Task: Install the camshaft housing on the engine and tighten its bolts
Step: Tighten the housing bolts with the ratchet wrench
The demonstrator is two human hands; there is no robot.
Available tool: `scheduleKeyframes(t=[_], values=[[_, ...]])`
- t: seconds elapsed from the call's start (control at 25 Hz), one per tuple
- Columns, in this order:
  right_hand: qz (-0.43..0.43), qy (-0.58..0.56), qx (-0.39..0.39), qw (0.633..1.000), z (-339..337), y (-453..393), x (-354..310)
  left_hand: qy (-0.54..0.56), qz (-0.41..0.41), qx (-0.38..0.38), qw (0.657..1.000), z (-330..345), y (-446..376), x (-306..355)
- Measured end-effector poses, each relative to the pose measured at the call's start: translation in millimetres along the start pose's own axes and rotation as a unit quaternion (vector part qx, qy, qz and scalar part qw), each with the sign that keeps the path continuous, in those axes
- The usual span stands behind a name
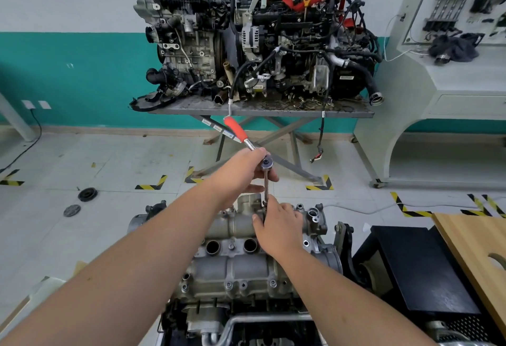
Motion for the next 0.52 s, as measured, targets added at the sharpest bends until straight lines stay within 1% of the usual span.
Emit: scheduleKeyframes(t=[0.08, 0.16, 0.24, 0.28, 0.32, 0.4, 0.44, 0.48, 0.52], values=[[-0.002, 0.000, 0.000, 1.000, 0.3, 0.4, -0.4, -0.070, -0.013, -0.019, 0.997, -0.2, -0.2, 7.2], [-0.004, 0.001, 0.002, 1.000, 0.3, 0.1, -0.5, -0.163, -0.014, -0.021, 0.986, 3.4, -2.9, 15.4], [-0.003, 0.005, -0.002, 1.000, 0.6, 0.1, -0.2, -0.276, 0.013, -0.003, 0.961, 8.3, -7.2, 24.8], [-0.003, 0.003, -0.003, 1.000, 0.7, 0.4, -0.4, -0.350, 0.039, 0.007, 0.936, 12.0, -8.6, 30.1], [-0.003, -0.001, -0.005, 1.000, 0.5, 0.9, -0.8, -0.442, 0.071, 0.019, 0.894, 16.1, -8.8, 36.0], [-0.003, -0.005, -0.007, 1.000, -0.6, 0.9, -1.4, -0.625, 0.143, 0.046, 0.766, 28.3, -6.5, 42.7], [-0.002, -0.006, -0.008, 1.000, -1.2, 0.7, -1.3, -0.676, 0.164, 0.057, 0.717, 34.2, -3.4, 41.9], [-0.003, -0.007, -0.009, 1.000, -1.6, 1.2, -1.4, -0.704, 0.173, 0.068, 0.686, 37.5, -0.6, 39.4], [-0.004, -0.009, -0.009, 1.000, -2.3, 2.1, -1.8, -0.714, 0.189, 0.090, 0.668, 39.7, 2.7, 38.2]])
Point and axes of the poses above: each hand's wrist, its own y-axis away from the middle knuckle, its own z-axis out of the palm, x = y × z, the point moved 7 cm from there along -y, towards the middle knuckle, and after that the axes turned 1 degree about -z, right-handed, at the moved point
